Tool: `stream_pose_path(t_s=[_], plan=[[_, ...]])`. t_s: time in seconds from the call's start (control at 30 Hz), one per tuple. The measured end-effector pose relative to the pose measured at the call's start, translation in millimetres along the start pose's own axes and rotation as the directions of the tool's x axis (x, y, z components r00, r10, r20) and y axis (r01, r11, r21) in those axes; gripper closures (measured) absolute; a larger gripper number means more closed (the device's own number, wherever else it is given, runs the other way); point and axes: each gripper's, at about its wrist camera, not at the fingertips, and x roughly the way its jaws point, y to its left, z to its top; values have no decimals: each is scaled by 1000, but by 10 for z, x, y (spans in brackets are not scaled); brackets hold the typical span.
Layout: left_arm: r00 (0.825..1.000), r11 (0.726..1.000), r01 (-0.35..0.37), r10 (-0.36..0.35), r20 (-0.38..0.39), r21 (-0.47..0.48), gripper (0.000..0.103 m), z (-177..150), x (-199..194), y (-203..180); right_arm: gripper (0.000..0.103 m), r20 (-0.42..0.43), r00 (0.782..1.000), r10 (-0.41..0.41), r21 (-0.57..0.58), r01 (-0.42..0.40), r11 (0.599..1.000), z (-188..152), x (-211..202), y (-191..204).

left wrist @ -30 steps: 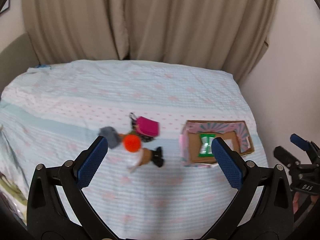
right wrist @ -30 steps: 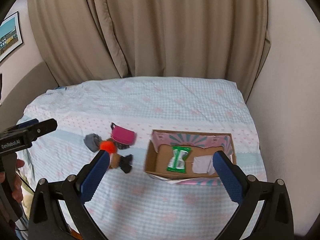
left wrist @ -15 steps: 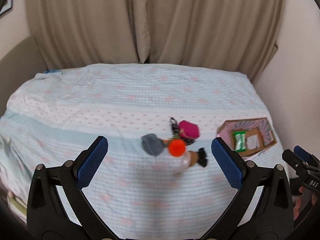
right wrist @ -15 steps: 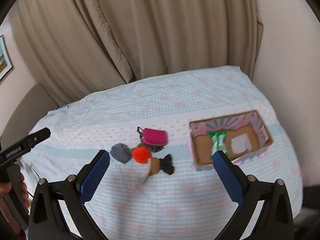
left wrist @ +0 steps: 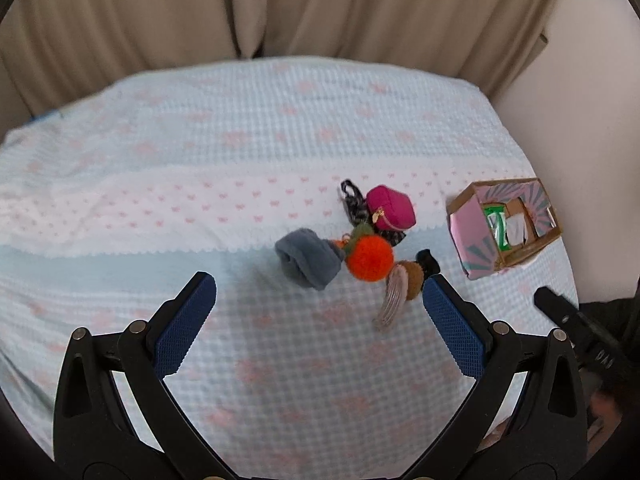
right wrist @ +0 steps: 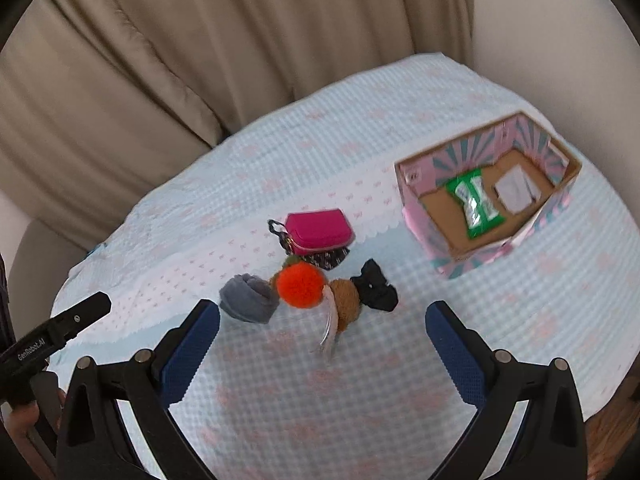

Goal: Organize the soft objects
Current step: 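Move both tools back toward the remaining item pile, then grasp grey fuzzy sock with left tool while right tool grasps brown plush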

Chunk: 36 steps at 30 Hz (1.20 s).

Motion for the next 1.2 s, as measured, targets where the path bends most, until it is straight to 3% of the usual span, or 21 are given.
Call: stream_pose_path(t_s=[0.33,0.53,0.67,0.77,0.83,0.9,1.03,1.17,1.2], plan=[[989,996,37,-48,-142,-82,0,131,1273,223,2,-140,990,-36,148,57,987,-233,1148,-87],[975,987,29,-63,-213,-158,1,125,1941,334,9,-204,977,-57,201,98,975,-308,1785,-131],[962,979,20,-73,-263,-201,2,58,2309,361,19,-231,970,-78,235,133,963,-395,2073,-177],[957,976,10,-73,-280,-219,5,18,2476,371,21,-237,967,-91,242,150,959,-437,2188,-220],[955,973,3,-72,-287,-232,12,-9,2579,386,23,-237,965,-108,232,165,959,-453,2253,-242],[950,968,3,-80,-302,-249,21,-52,2683,416,33,-247,963,-112,230,171,958,-470,2317,-268],[942,959,21,-114,-315,-284,35,-122,2778,439,43,-267,956,-121,227,184,956,-500,2420,-309],[949,962,21,-105,-298,-272,45,-137,2758,425,64,-263,958,-117,191,171,967,-471,2421,-273],[951,962,24,-107,-292,-273,49,-136,2747,431,65,-263,957,-124,173,174,970,-459,2419,-250]])
